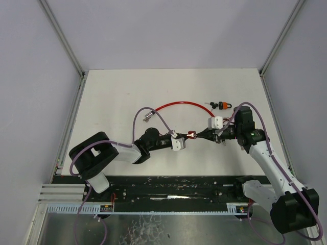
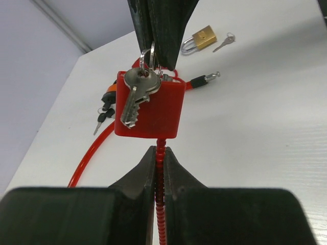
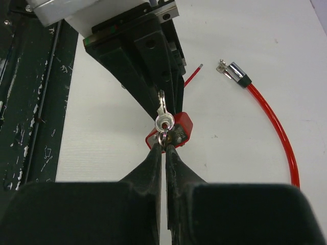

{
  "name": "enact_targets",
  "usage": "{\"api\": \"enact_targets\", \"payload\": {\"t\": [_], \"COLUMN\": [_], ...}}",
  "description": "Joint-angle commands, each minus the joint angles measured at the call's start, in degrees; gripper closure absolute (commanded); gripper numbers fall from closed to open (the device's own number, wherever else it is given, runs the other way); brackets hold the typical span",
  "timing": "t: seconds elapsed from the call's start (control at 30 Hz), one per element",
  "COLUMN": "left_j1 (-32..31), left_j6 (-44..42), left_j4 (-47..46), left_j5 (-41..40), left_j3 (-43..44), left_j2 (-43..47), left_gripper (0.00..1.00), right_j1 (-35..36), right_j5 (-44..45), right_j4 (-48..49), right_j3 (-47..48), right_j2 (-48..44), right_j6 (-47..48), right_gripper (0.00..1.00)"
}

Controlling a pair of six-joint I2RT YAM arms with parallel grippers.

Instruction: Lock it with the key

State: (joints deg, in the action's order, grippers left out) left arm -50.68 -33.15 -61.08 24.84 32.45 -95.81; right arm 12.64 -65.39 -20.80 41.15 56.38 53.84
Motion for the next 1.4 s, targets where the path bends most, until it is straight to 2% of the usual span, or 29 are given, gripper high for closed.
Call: {"api": "enact_targets", "payload": {"t": [0.0,0.17,0.27,0.53,0.67,0.8,0.97,1.03,1.1,1.37], "left_j1": [-0.9,-0.9,-0.9,-0.8,-0.8,-0.9,-2.0,-3.3,-4.1,-6.2], "left_j6": [-1.2,0.0,2.3,8.8,13.1,16.8,22.0,22.2,22.4,24.4], "left_j4": [-11.5,-12.2,-11.8,-12.1,-14.3,-18.2,-29.2,-30.2,-30.2,-30.3], "left_j5": [-7.0,-7.7,-7.7,-9.5,-12.1,-15.9,-23.3,-26.4,-27.7,-30.6], "left_j3": [-1.0,-0.8,-0.3,1.0,0.5,-0.6,-2.6,-2.3,-1.8,-0.2], "left_j2": [1.6,1.2,1.2,1.4,2.4,3.1,1.7,1.0,0.5,-0.6], "left_gripper": [1.00,1.00,1.00,1.00,1.00,1.00,1.00,1.00,1.00,1.00], "right_j1": [0.1,0.1,0.0,-0.2,-0.7,-1.9,-1.9,-1.9,-1.9,-2.3], "right_j5": [0.5,0.9,1.5,3.8,2.7,1.7,-0.4,-0.6,1.0,5.0], "right_j4": [7.2,8.9,10.1,12.6,12.7,15.1,37.8,51.4,61.7,73.4], "right_j3": [-0.3,0.2,0.1,-0.3,-0.9,-1.4,-7.9,-11.2,-13.5,-13.7], "right_j2": [0.9,1.7,1.3,0.6,0.1,-0.4,1.5,2.1,2.5,2.6], "right_j6": [-12.6,-17.3,-19.1,-22.1,-20.8,-22.3,-43.4,-53.9,-60.6,-75.4], "right_gripper": [1.00,0.94,0.81,0.54,0.39,0.28,0.25,0.24,0.24,0.30]}}
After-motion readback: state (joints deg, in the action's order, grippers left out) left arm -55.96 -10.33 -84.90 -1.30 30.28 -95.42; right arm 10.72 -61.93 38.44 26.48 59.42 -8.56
